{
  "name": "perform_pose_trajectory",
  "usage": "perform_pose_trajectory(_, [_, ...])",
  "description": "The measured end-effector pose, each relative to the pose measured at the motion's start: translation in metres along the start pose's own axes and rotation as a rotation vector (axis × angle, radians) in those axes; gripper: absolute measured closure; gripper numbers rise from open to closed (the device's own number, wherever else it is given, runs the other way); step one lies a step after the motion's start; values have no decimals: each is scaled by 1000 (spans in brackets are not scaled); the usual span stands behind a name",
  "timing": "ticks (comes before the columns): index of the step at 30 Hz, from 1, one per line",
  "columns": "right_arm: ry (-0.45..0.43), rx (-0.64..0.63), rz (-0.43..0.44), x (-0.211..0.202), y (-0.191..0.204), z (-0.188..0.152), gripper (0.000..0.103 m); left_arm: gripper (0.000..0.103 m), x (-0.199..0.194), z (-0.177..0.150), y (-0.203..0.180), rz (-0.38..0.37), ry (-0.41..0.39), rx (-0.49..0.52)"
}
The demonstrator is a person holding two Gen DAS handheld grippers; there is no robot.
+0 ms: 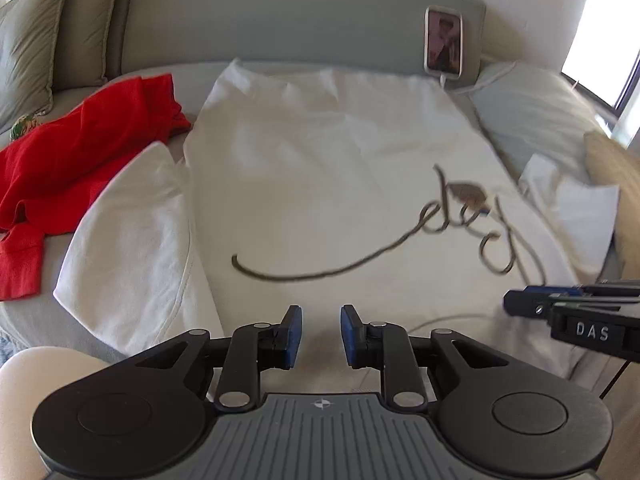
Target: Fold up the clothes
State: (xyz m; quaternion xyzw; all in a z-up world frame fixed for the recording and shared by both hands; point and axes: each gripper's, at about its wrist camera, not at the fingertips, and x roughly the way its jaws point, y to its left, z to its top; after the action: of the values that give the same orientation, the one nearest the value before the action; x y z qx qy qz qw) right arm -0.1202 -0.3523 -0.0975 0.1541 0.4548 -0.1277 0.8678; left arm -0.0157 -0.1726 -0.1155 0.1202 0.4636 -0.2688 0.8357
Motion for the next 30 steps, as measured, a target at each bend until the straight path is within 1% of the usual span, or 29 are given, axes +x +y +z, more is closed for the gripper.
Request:
perform_pose_trajectory(2, [22, 4, -23, 7, -2, -4, 83, 81, -4, -3, 4, -6, 20, 1])
perform_pose_trajectory(4, [51, 17, -39, 8, -6, -7, 82, 81, -15, -3, 15, -27, 42, -36])
perform_pose_trajectory(5, [66, 43, -26, 3, -9, -6, 82, 81, -24, -3, 24, -42, 29, -68])
perform_pose_trajectory(6, [80, 71, -11, -3, -13, -6, 80, 78, -34, -3, 35, -59, -1, -107])
perform_pose_trajectory(7, [94, 99, 5, -8, -16, -5, 75, 72, -45, -3, 49, -72, -38, -156])
perform_pose_trajectory(8, [89, 131, 38, -16, -20, -5, 71, 57, -56, -2, 64, -82, -81, -216])
perform_pose_trajectory(9, [73, 153, 66, -24, -23, -5, 60, 46, -67, -1, 80, -92, -125, -275])
perform_pose_trajectory(10, [56, 173, 93, -32, -26, -5, 55, 42, -76, -2, 95, -98, -165, -338])
perform_pose_trajectory(11, [42, 189, 109, -39, -27, -4, 54, 41, -82, -5, 114, -101, -208, -422])
perform_pose_trajectory(13, [18, 220, 136, -49, -28, -2, 51, 41, -87, -12, 152, -102, -276, -602])
perform_pose_trajectory(14, [10, 235, 144, -52, -28, -1, 51, 42, -85, -14, 169, -95, -285, -673])
perform_pose_trajectory(16, [-4, 245, 157, -56, -25, 3, 51, 44, -76, -18, 198, -89, -274, -788])
perform_pose_trajectory(17, [-8, 238, 165, -56, -21, 6, 51, 47, -68, -20, 208, -104, -248, -838])
perform_pose_trajectory(18, [-13, 230, 173, -56, -17, 9, 51, 48, -59, -22, 217, -132, -220, -887])
perform_pose_trajectory(20, [-10, 207, 186, -55, -8, 12, 51, 48, -44, -25, 231, -184, -171, -959])
perform_pose_trajectory(22, [-10, 183, 201, -54, 0, 13, 51, 48, -29, -28, 239, -205, -107, -1008])
perform_pose_trajectory(24, [-5, 157, 208, -54, 6, 12, 51, 48, -16, -33, 245, -243, -65, -1076])
perform_pose_trajectory(27, [1, 126, 208, -55, 13, 11, 51, 48, 3, -44, 252, -370, -45, -1185])
perform_pose_trajectory(30, [11, 126, 201, -53, 13, 9, 51, 47, 21, -56, 259, -507, -71, -1309])
